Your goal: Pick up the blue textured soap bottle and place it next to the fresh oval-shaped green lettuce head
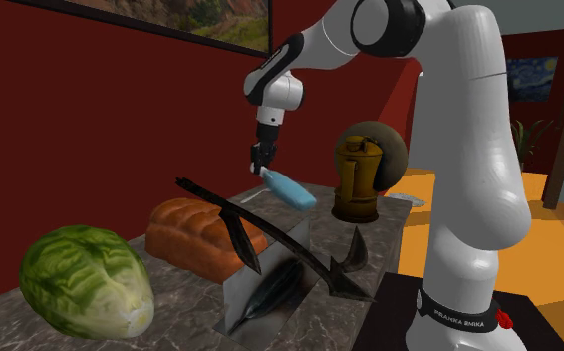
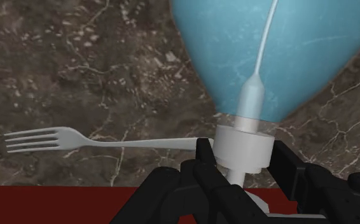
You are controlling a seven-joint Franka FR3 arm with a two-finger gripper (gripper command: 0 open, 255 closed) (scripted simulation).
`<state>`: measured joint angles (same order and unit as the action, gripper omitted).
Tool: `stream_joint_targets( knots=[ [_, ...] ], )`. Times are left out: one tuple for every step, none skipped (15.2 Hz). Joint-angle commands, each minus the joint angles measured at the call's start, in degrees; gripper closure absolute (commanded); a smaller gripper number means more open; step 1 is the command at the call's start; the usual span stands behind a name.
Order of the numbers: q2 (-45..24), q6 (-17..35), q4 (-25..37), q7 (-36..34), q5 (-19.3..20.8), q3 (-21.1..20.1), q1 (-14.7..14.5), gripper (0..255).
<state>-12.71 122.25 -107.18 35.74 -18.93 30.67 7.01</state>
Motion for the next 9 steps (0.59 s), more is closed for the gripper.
stream_joint_targets(
  knots=[
    [0.77,-1.12,0.53,-0.54,0.64,0.17,-0.14,255],
    [1.04,-1.77,0.98,-0.8,0.91,0.24,-0.18,255],
    [1.3,-2.43,1.44,-1.05,1.17,0.3,-0.21,255],
    [1.55,-3.09,1.92,-1.29,1.42,0.36,-0.24,255],
    [1.79,-3.76,2.41,-1.53,1.66,0.42,-0.27,255],
    [2.02,-4.43,2.92,-1.76,1.88,0.47,-0.29,255],
    [2.23,-5.1,3.44,-1.99,2.1,0.52,-0.31,255],
    [2.43,-5.78,3.97,-2.21,2.3,0.57,-0.32,255],
    [2.62,-6.47,4.52,-2.42,2.5,0.61,-0.33,255]
  ],
)
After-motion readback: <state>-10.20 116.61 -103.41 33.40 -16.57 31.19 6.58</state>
